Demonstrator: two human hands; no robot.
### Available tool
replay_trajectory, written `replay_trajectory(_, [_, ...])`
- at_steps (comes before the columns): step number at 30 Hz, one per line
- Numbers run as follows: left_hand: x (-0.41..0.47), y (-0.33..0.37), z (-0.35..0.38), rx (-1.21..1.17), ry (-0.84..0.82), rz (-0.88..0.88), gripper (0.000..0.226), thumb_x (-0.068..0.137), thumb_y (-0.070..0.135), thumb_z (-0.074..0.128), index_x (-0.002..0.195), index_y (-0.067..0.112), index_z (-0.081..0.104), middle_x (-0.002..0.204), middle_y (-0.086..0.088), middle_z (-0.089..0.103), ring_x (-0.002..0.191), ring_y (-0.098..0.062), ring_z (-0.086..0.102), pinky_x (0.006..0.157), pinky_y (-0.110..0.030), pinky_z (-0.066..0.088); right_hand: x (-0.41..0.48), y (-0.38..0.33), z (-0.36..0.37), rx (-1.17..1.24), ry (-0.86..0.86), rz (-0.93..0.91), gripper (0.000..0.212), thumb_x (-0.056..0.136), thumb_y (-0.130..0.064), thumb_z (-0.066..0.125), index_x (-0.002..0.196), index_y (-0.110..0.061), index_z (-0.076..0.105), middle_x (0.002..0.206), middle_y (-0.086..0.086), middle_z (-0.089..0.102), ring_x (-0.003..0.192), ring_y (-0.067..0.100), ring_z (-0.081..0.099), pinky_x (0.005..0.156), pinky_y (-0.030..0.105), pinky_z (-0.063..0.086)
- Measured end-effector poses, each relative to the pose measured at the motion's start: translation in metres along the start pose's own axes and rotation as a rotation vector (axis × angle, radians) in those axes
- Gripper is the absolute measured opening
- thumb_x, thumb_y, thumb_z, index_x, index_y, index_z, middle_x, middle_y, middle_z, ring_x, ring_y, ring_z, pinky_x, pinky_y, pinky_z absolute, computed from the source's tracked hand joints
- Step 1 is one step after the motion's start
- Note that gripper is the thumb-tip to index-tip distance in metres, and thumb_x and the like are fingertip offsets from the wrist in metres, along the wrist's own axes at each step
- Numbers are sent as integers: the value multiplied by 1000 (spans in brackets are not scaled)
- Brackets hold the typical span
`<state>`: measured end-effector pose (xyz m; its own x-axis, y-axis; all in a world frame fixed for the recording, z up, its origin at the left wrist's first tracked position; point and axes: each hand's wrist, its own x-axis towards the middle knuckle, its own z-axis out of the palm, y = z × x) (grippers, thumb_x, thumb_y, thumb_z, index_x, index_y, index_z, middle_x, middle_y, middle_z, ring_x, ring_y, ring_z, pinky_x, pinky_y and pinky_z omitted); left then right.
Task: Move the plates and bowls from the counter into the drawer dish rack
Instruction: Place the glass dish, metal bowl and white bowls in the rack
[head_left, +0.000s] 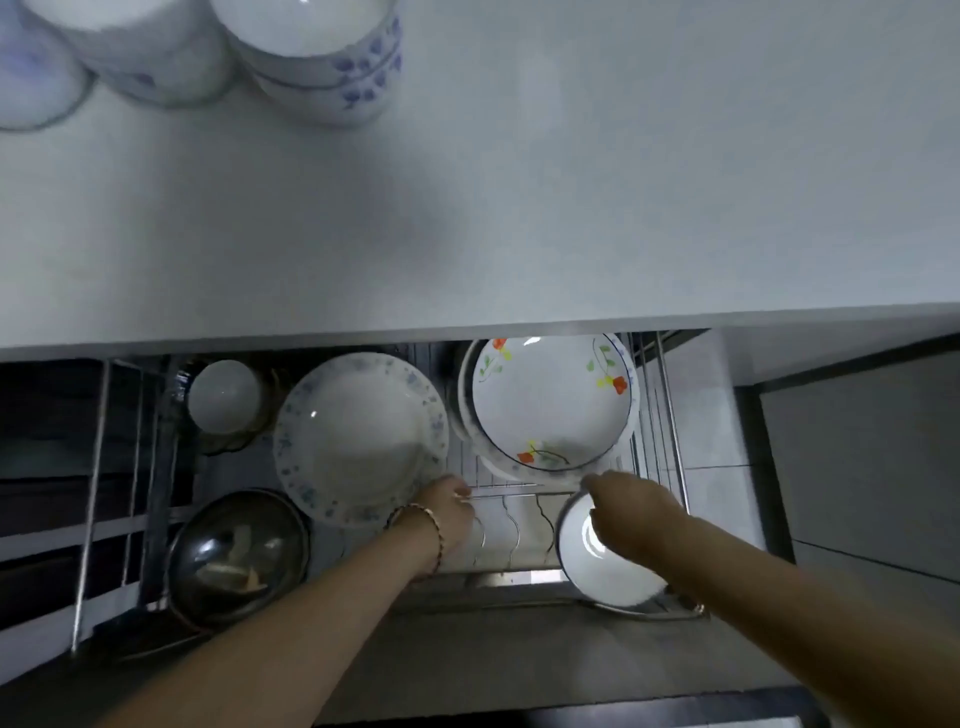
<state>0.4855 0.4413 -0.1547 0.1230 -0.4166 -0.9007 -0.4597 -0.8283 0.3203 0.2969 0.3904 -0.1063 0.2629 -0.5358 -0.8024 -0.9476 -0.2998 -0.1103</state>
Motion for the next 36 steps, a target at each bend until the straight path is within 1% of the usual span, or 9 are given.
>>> replay_trajectory(7, [-60, -8, -151, -49, 265, 175, 27, 89, 1, 50, 113, -1, 63, 117, -22, 64, 92, -25, 59, 68, -17, 42, -21, -130, -123, 262, 174, -284, 31, 91, -15, 46, 117, -15, 64, 109, 4, 67, 102, 20, 60, 90, 22, 42])
replay_trajectory(12, [-88, -15, -261, -101, 419, 213, 28, 89, 3, 50, 113, 3, 65, 122, -16, 64, 115, -31, 59, 101, -29, 44, 7, -221, -207, 940, 308, -187, 45, 91, -23, 54, 129, -1, 48, 100, 17, 64, 78, 27, 59, 66, 29, 48])
replay_trajectory(15, [-94, -26, -302, -108, 430, 233, 30, 91, 5, 49, 118, 4, 62, 126, -13, 60, 117, -28, 57, 105, -31, 43, 34, -256, -253, 1477, 344, 24, 63, 90, -36, 56, 139, -3, 33, 131, 21, 48, 73, 30, 60, 62, 33, 53])
replay_trajectory(19, [-84, -39, -337, -102, 408, 252, 29, 91, 7, 48, 117, 7, 62, 123, -14, 61, 113, -28, 59, 102, -32, 46, 79, -259, -293, 1949, 481, 122, 60, 92, -33, 53, 143, -15, 27, 144, 13, 37, 101, 33, 58, 71, 38, 56])
replay_trajectory(24, [-69, -40, -352, -121, 348, 274, 30, 91, 7, 46, 117, 11, 60, 120, -13, 62, 109, -28, 62, 93, -32, 50, 90, -258, -295, 1975, 570, 79, 33, 92, -1, 38, 125, 0, 40, 92, 15, 48, 64, 28, 50, 94, 46, 52])
replay_trajectory(26, [-69, -35, -348, -132, 312, 290, 30, 91, 8, 45, 117, 12, 59, 119, -13, 63, 107, -28, 63, 90, -32, 51, 77, -257, -286, 1965, 576, 79, 10, 90, 2, 38, 99, 2, 44, 80, 14, 45, 62, 30, 51, 76, 41, 59])
replay_trajectory(29, [-76, -16, -331, -195, 244, 341, 32, 90, 10, 47, 121, 12, 56, 107, -9, 63, 97, -25, 64, 80, -28, 50, 53, -245, -260, 1899, 514, 83, 8, 88, 3, 37, 93, 5, 43, 77, 19, 50, 62, 34, 56, 47, 33, 57])
replay_trajectory(32, [-97, 15, -309, -469, 117, 371, 48, 90, 18, 54, 136, 16, 40, 92, 2, 54, 82, -24, 61, 67, -28, 48, 17, -221, -226, 1806, 416, 64, 20, 88, 2, 37, 106, 1, 45, 83, 22, 58, 69, 37, 62, 59, 33, 58])
replay_trajectory(36, [-129, 42, -273, -653, -99, 351, 66, 90, 35, 55, 144, 42, 16, 129, -4, 45, 80, -31, 64, 68, -36, 54, -36, -176, -179, 1607, 276, 9, 22, 90, 1, 39, 104, -4, 55, 90, 22, 65, 73, 34, 67, 61, 32, 62])
